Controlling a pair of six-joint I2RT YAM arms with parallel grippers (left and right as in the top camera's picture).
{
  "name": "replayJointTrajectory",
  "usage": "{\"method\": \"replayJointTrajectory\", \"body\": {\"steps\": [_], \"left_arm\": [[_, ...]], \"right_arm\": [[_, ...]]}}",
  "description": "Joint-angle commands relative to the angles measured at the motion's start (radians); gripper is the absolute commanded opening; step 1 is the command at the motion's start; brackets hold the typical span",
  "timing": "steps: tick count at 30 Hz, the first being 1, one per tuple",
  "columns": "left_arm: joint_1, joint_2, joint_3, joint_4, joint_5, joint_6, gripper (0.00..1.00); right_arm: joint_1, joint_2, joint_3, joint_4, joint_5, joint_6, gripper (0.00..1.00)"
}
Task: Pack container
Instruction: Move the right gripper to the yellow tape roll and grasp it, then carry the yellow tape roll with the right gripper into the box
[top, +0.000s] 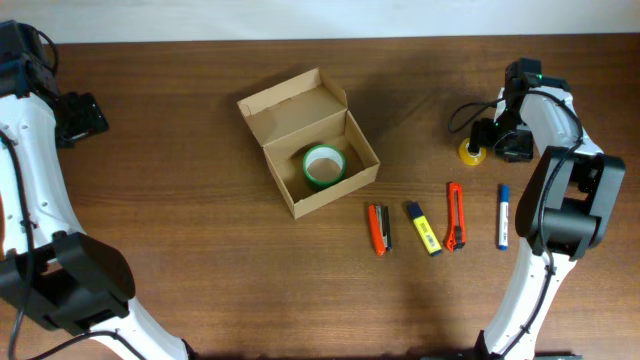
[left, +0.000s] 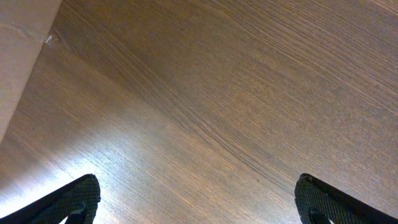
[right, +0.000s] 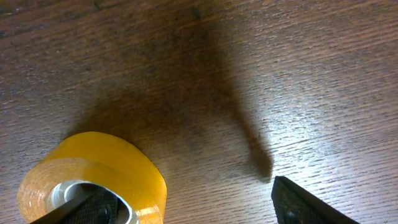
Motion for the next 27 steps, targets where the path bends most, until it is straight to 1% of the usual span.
{"method": "replayJointTrajectory", "body": {"steps": [1,3,5,6,7,8,9,12,17,27], "left_arm": [[-0.001,-0.024,-0.003,-0.001,-0.007,0.016,1.00],[-0.001,-0.024,-0.003,-0.001,-0.007,0.016,1.00],[-0.001,-0.024,-0.003,-0.001,-0.007,0.016,1.00],[-0.001,-0.024,-0.003,-0.001,-0.007,0.016,1.00],[-0.001,-0.024,-0.003,-0.001,-0.007,0.016,1.00],[-0.001,-0.024,-0.003,-0.001,-0.007,0.016,1.00],[-0.001,-0.024,-0.003,-0.001,-0.007,0.016,1.00],[-0.001,-0.024,-0.003,-0.001,-0.007,0.016,1.00],[-0.001,-0.024,-0.003,-0.001,-0.007,0.016,1.00],[-0.001,-0.024,-0.003,-0.001,-0.007,0.016,1.00]], "right_arm": [[0.005,0.018,0.008,0.004,-0.013,-0.008,0.78],[0.005,0.018,0.008,0.004,-0.013,-0.007,0.73],[0.005,0.018,0.008,0.004,-0.013,-0.006,0.57],[0.005,0.018,0.008,0.004,-0.013,-0.006,0.45],[0.005,0.018,0.008,0.004,-0.013,-0.006,0.36],[0.005,0.018,0.008,0.004,-0.013,-0.006,0.30],[0.005,0.018,0.008,0.004,-0.013,-0.006,0.26],[0.005,0.018,0.008,0.002,-0.013,-0.003,0.22],[0.005,0.018,0.008,-0.003,-0.013,-0.003,0.04],[0.018,-0.002,0.009,-0.024,-0.012,-0.004,0.04]]}}
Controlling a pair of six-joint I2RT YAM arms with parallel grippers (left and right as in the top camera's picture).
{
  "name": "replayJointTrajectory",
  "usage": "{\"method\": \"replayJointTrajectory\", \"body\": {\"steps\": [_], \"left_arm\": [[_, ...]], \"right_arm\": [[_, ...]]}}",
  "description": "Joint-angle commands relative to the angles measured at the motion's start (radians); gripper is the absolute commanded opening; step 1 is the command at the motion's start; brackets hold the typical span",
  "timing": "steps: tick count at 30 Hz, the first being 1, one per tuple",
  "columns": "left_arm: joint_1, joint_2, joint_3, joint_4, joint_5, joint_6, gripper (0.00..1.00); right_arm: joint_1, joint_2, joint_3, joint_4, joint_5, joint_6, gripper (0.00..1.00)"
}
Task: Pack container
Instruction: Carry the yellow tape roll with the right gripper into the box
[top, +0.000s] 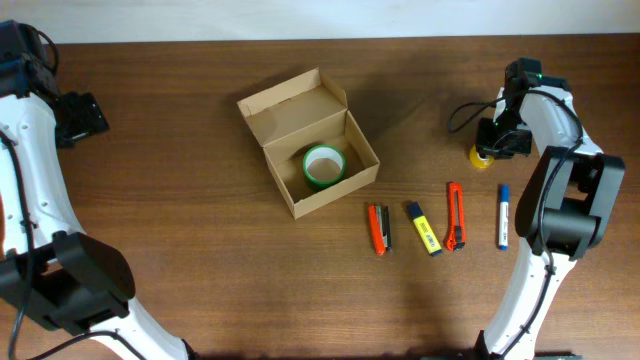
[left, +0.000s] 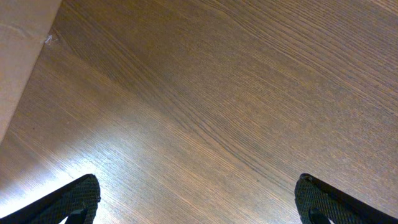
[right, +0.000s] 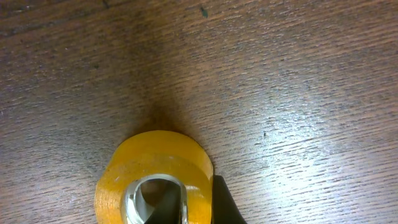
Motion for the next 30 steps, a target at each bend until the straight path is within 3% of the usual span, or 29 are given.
{"method": "replayJointTrajectory", "body": {"steps": [1,18,30], "left_arm": [[-0.001,-0.024,-0.003,-0.001,-0.007,0.016,1.00],[-0.001,-0.024,-0.003,-0.001,-0.007,0.016,1.00],[-0.001,-0.024,-0.003,-0.001,-0.007,0.016,1.00]], "right_arm": [[0.022,-0.015,0.003,-0.012,-0.002,-0.002,0.04],[0.147,-0.398,0.089,-0.106,-0.003,-0.017,0.04],[0.436,-0.525,0.308,-0.207,-0.002,-0.207,0.04]]}}
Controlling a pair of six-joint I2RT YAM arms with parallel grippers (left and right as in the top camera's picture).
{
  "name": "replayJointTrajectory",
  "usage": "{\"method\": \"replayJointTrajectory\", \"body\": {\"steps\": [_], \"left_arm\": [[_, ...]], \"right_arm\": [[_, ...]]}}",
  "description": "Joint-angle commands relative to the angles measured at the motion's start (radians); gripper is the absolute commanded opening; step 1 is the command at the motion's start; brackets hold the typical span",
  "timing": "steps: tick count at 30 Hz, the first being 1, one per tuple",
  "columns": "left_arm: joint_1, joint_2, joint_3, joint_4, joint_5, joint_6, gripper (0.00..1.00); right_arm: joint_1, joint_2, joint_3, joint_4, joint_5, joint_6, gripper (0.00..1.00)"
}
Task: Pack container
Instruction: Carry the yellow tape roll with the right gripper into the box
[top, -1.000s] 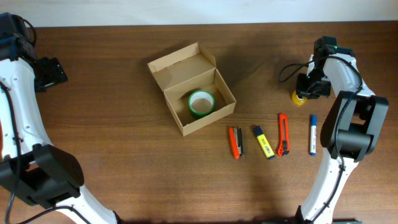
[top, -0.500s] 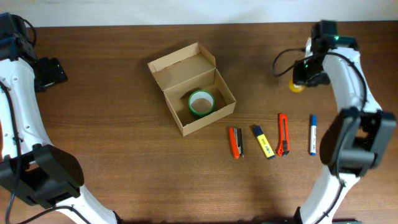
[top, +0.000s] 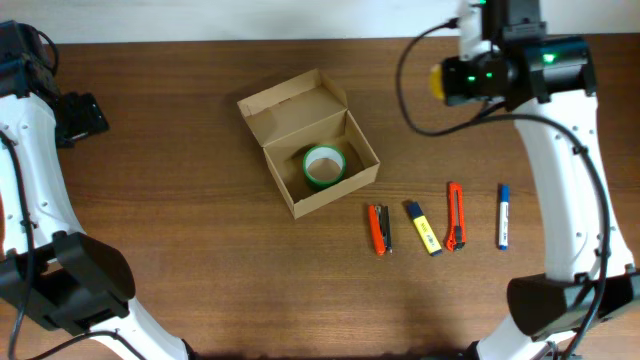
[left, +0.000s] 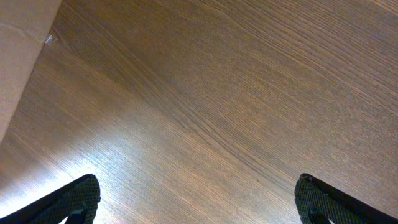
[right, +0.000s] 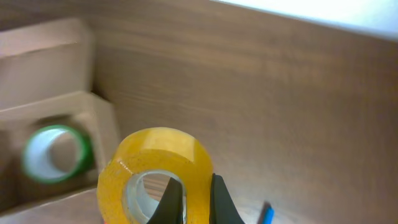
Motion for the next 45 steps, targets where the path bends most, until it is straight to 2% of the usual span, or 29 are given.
{"method": "replayJointTrajectory", "body": {"steps": [1,8,15,33,45], "left_arm": [[-0.001,-0.024,-0.003,-0.001,-0.007,0.016,1.00],[-0.001,-0.024,-0.003,-0.001,-0.007,0.016,1.00],[-0.001,-0.024,-0.003,-0.001,-0.007,0.016,1.00],[-0.001,-0.024,-0.003,-0.001,-0.007,0.016,1.00],[-0.001,-0.024,-0.003,-0.001,-0.007,0.016,1.00]], "right_arm": [[0.085,-0.024,0.039,-0.008,-0.002,-0.095,0.04],[0.240,0.004,0.039,-0.037,-0.003,-0.217,0.04],[0.321,0.071,0.038,-0.037,-0.003,-0.259,0.04],[0.341,0.375,0.038,-0.021,-0.130,-0.248,0.04],[0.342,0.475,0.035,0.008,-0.159,-0.221,0.04]]}}
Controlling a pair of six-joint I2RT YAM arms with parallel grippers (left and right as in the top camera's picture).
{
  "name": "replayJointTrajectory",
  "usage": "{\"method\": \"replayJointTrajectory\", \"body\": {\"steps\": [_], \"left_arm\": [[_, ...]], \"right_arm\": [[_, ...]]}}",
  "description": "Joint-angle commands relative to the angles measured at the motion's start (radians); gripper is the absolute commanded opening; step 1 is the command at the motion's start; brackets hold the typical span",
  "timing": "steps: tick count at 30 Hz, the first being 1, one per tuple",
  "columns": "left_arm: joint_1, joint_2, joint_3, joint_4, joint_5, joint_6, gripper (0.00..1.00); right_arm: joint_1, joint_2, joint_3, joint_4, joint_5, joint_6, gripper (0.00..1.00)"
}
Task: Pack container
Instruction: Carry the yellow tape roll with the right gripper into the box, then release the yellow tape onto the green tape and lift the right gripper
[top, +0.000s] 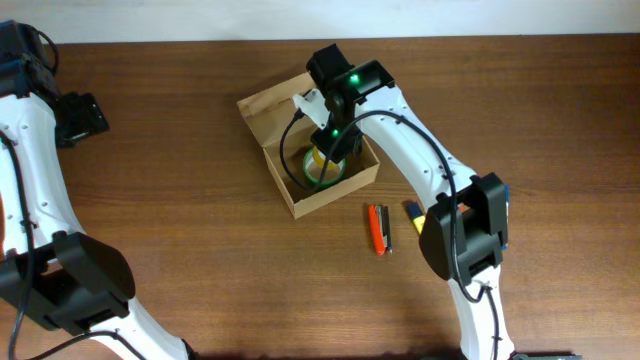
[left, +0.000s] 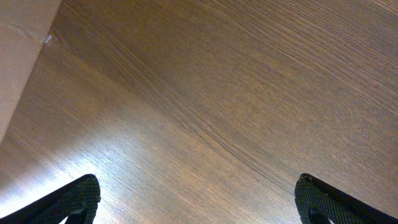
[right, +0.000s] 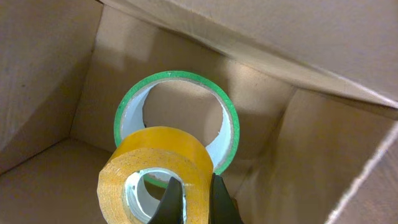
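Note:
An open cardboard box stands in the middle of the table, and a green tape roll lies flat on its floor. My right gripper is shut on the wall of a yellow tape roll, one finger inside the core and one outside. It holds the roll inside the box, just over the green roll. In the overhead view the yellow tape roll shows under the right gripper. My left gripper is open over bare wood at the far left of the table.
An orange stapler and a yellow highlighter lie in front of the box to its right; the right arm covers the things beyond them. The box's lid flap stands up at the back left.
My right gripper held the yellow tape high over the table's back right. Now it is down inside the box with the tape over the green roll. The left arm has not moved.
My right gripper stood open around the yellow tape on the table at the right. Then it was shut on the roll's wall. After that it held the roll up in the air, and now the roll is inside the box, still gripped.

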Motion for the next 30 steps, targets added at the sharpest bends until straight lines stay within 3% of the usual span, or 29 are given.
{"method": "replayJointTrajectory", "body": {"steps": [1,19,21,23,26,30], "left_arm": [[-0.001,-0.024,-0.003,-0.001,-0.007,0.016,1.00],[-0.001,-0.024,-0.003,-0.001,-0.007,0.016,1.00],[-0.001,-0.024,-0.003,-0.001,-0.007,0.016,1.00],[-0.001,-0.024,-0.003,-0.001,-0.007,0.016,1.00],[-0.001,-0.024,-0.003,-0.001,-0.007,0.016,1.00],[-0.001,-0.024,-0.003,-0.001,-0.007,0.016,1.00]], "right_arm": [[0.012,0.028,0.015,0.005,-0.038,0.016,0.04],[0.012,0.097,-0.050,0.045,-0.066,0.024,0.06],[0.012,0.097,-0.056,0.043,-0.065,0.043,0.31],[0.012,0.097,-0.056,0.043,-0.065,0.047,0.49],[0.012,0.096,-0.056,0.036,-0.065,0.051,0.57],[0.013,0.068,-0.056,0.032,-0.062,0.069,0.62]]}}
